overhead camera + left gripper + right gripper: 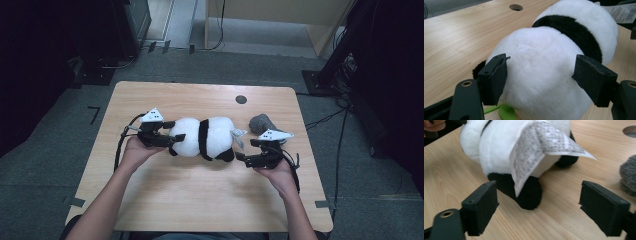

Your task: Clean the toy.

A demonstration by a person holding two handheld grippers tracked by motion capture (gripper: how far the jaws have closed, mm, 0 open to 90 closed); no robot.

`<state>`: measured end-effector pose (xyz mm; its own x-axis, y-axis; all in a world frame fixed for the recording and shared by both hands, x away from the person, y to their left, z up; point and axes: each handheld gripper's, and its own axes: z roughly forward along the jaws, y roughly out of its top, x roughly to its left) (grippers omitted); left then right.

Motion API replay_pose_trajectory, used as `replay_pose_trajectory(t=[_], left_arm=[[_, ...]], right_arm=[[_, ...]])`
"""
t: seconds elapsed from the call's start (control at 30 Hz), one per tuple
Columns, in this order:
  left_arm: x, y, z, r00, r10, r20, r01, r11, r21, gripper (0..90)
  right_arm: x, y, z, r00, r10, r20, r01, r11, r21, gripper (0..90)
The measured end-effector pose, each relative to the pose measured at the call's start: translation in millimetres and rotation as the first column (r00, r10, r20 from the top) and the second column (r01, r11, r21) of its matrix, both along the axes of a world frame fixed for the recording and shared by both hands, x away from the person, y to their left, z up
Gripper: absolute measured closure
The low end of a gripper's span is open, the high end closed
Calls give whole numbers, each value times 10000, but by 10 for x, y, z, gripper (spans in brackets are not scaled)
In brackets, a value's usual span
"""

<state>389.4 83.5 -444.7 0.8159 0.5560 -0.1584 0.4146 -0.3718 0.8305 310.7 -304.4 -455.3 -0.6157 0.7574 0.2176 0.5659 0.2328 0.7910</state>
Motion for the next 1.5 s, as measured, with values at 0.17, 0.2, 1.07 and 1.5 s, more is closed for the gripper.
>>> replay_pose_trajectory(t=[0.17, 0.2, 1.07, 1.5], left_arm=[[33, -9, -72, 9999, -117, 77, 116, 9998, 148, 198], [32, -13, -82, 9999, -132, 69, 131, 9998, 169, 176], [15, 60, -309, 9982, -136, -583, 114, 9992, -373, 212], [-55, 63, -307, 9987, 163, -477, -183, 9990, -410, 316]], right_arm=[[44, -92, -28, 9993, -356, -128, 354, 9993, -146, 135], [57, -111, -22, 9990, -430, -84, 429, 9990, -150, 135], [570, -591, -154, 9446, -3076, 1143, 3238, 9305, -1714, 301], [786, -666, -349, 9325, -3383, 1266, 3601, 8984, -2514, 522]])
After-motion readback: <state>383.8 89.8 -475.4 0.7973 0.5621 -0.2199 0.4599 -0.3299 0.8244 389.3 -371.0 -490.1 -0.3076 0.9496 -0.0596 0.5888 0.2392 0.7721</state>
